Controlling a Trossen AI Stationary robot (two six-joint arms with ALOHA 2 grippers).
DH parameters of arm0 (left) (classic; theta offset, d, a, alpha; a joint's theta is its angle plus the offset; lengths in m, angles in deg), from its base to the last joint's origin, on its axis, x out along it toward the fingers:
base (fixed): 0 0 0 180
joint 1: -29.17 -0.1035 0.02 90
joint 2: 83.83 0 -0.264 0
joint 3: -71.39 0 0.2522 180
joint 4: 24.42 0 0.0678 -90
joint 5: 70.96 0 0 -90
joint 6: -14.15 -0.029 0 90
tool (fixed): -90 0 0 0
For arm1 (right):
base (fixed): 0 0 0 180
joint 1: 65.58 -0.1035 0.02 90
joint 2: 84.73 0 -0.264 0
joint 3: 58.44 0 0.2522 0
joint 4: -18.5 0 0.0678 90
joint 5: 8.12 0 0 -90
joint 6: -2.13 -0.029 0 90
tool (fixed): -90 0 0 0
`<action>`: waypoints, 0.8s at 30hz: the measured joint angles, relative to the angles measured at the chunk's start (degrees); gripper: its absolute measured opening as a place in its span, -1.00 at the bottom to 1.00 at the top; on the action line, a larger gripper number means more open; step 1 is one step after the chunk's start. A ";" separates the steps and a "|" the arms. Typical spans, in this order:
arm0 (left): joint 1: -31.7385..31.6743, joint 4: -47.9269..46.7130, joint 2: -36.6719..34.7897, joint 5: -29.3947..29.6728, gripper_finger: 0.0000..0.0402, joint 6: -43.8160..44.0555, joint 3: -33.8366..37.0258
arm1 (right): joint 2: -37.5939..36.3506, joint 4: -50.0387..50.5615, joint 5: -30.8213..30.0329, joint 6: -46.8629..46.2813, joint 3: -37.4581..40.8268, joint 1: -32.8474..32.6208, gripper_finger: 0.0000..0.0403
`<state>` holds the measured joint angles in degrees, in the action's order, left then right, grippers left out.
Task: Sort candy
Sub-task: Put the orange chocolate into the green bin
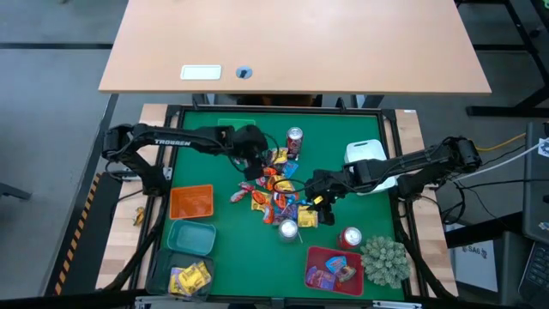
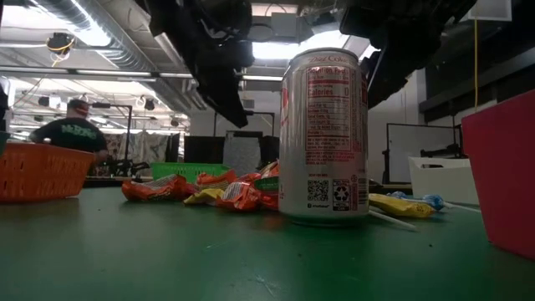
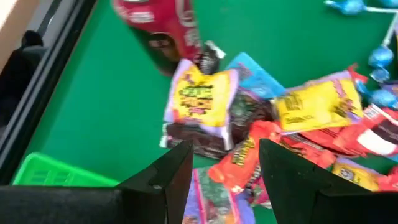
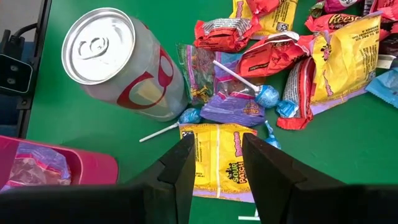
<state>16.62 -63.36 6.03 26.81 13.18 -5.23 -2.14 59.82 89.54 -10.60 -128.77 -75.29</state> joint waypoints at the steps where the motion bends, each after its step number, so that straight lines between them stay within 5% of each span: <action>1: 0.41 -0.02 0.20 0.00 -0.14 -0.17 0.00 | 0.00 -0.04 0.00 0.02 0.02 0.00 -0.34; 24: 2.64 6.23 12.99 -2.84 -0.14 -4.92 1.84 | 0.04 -0.50 0.42 -0.01 0.08 -0.02 -0.34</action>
<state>19.25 -57.14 19.02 23.98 8.26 -3.39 -2.10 59.32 89.95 -10.60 -128.69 -75.31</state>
